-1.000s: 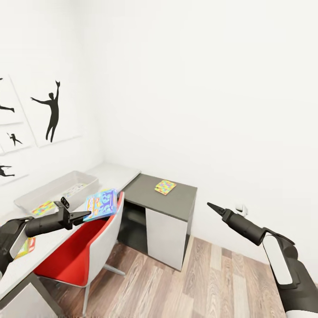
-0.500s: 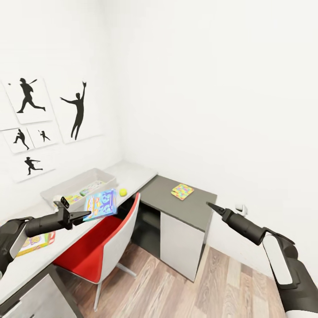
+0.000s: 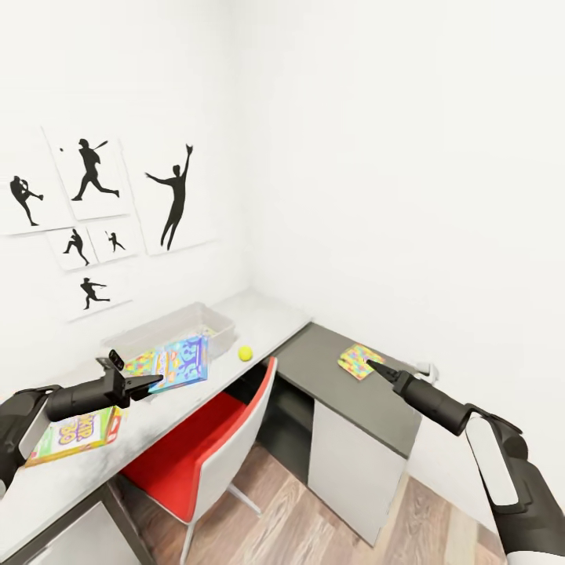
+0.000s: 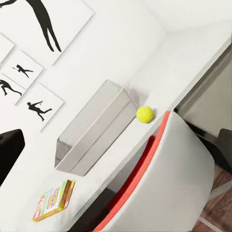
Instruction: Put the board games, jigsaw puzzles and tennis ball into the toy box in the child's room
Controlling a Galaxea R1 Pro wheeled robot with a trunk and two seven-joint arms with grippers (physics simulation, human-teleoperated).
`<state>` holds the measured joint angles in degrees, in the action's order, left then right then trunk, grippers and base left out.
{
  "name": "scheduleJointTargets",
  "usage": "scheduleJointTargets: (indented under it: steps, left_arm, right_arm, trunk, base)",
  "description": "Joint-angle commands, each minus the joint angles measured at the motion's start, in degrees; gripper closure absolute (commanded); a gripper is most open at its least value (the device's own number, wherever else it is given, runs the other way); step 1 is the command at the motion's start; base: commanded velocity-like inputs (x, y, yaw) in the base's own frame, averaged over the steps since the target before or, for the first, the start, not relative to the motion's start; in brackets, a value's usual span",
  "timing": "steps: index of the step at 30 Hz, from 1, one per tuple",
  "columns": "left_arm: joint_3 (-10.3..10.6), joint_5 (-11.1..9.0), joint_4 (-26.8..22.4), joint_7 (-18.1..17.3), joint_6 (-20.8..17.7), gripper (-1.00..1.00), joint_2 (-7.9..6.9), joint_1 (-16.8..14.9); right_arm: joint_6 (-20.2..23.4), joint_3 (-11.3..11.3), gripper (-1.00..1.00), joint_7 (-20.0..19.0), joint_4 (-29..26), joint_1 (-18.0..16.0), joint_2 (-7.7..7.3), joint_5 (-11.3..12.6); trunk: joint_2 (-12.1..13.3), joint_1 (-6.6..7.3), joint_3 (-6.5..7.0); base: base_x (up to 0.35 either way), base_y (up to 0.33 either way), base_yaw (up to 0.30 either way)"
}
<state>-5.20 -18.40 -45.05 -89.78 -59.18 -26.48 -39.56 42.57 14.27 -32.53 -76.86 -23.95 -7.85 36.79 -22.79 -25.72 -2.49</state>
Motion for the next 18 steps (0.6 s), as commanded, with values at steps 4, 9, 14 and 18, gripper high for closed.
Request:
scheduleJointTargets:
  steps: [4, 9, 14, 18]
  left_arm:
    - [0.0, -0.1, 0.0, -0.2, -0.6, 1.0, 0.04, -0.1]
    - [0.0, -0.1, 0.0, -0.2, -0.6, 1.0, 0.09, -0.1]
    - [0.0, -0.1, 0.0, -0.2, -0.6, 1.0, 0.11, -0.1]
    - [0.0, -0.1, 0.0, -0.2, -0.6, 1.0, 0.11, -0.1]
  right_arm:
    - [0.4, 0.1, -1.0, -0.1, 0.1, 0.0, -0.04, 0.1]
    - [0.4, 0.1, -1.0, -0.1, 0.1, 0.0, -0.05, 0.0]
    - [0.3, 0.0, -1.0, 0.0, 0.1, 0.0, 0.03, 0.0]
    - [0.3, 0.0, -1.0, 0.0, 0.3, 0.0, -0.03, 0.0]
  trunk:
    - [-0.1, -0.07, -0.13]
    - [-0.1, -0.07, -0.13]
    - [-0.1, -0.07, -0.13]
    - [-0.1, -0.07, -0.13]
  base:
    - [0.322, -0.005, 0.291]
    - [0.322, -0.059, 0.291]
    - [0.322, -0.09, 0.291]
    - [0.321, -0.095, 0.291]
